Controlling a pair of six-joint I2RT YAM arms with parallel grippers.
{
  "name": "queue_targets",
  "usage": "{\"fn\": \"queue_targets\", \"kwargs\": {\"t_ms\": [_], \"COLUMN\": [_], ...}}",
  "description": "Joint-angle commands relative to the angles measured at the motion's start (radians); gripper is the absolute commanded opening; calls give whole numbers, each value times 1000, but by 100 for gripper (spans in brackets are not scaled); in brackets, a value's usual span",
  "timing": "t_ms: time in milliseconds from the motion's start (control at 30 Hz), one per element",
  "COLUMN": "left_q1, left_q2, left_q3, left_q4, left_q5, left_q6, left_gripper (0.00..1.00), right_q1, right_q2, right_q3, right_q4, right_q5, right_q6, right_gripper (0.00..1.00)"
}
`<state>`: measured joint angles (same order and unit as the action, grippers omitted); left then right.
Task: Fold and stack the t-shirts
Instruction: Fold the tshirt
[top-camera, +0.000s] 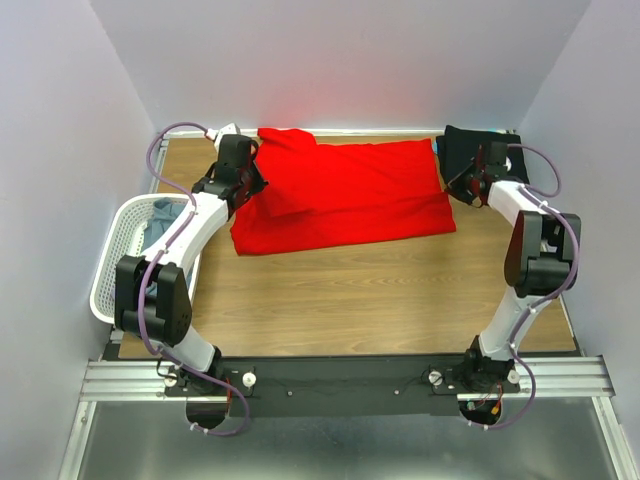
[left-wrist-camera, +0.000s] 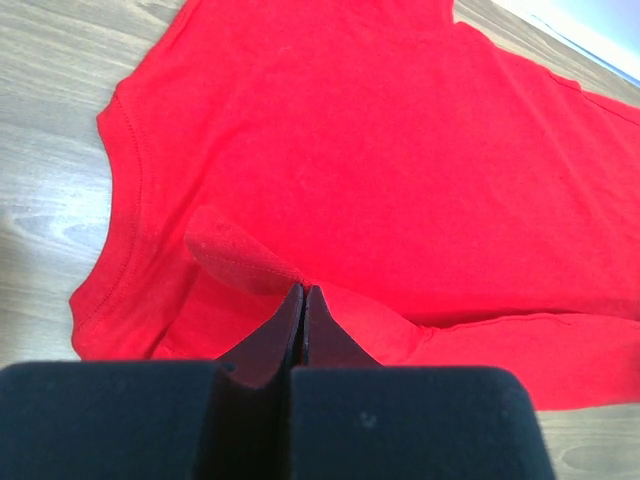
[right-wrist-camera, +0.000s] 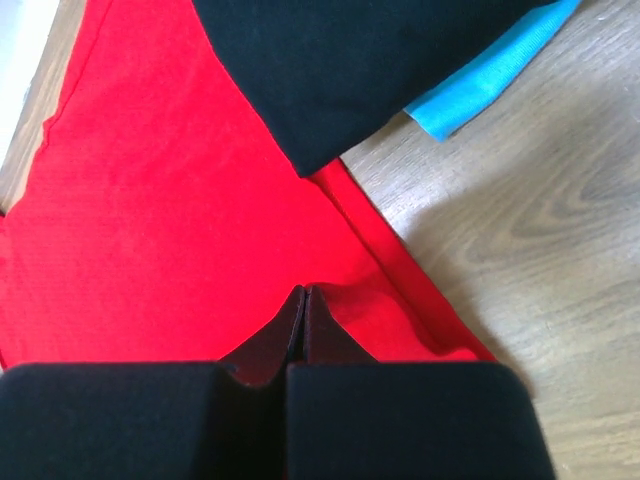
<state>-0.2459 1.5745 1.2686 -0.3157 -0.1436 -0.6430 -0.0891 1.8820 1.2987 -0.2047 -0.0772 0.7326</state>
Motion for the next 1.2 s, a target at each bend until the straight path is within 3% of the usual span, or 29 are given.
{"fn": "queue_targets", "kwargs": {"t_ms": [0, 200, 333, 367, 433, 500, 567, 633, 833, 1000, 1167], "left_q1": [13, 14, 16, 17, 22, 28, 33, 33, 33, 33, 33], "left_q2": [4, 31, 67, 85, 104, 137, 157, 156, 50, -94, -114], "left_q3": [-8, -3, 20, 35, 47, 75, 98, 115, 5, -221, -366], "left_q4": [23, 40, 70, 75, 125, 159, 178, 185, 130, 128, 164], "left_q5": [9, 21, 36, 45, 65, 138, 203, 210, 89, -25, -33], "left_q6": [11, 6, 11, 14, 25, 48, 68, 65, -29, -177, -248], "left_gripper": [0, 0, 0, 6, 19, 40, 45, 47, 46, 31, 18], "right_q1": [-9, -9, -9, -9, -9, -9, -9, -8, 47, 218, 420], "right_q2": [39, 65, 81, 86, 91, 89, 68, 43, -40, -54, 26], "right_q3": [34, 50, 65, 76, 86, 99, 100, 85, 14, 19, 96], "right_q4": [8, 8, 8, 7, 7, 7, 7, 5, 4, 4, 16], "right_q5": [-27, -36, -47, -50, -56, -58, -58, -61, -70, -13, 11], "right_q6": [2, -10, -22, -28, -38, -56, -64, -78, -119, -179, -228], "right_gripper": [1, 1, 14, 25, 37, 53, 68, 73, 73, 71, 69]}}
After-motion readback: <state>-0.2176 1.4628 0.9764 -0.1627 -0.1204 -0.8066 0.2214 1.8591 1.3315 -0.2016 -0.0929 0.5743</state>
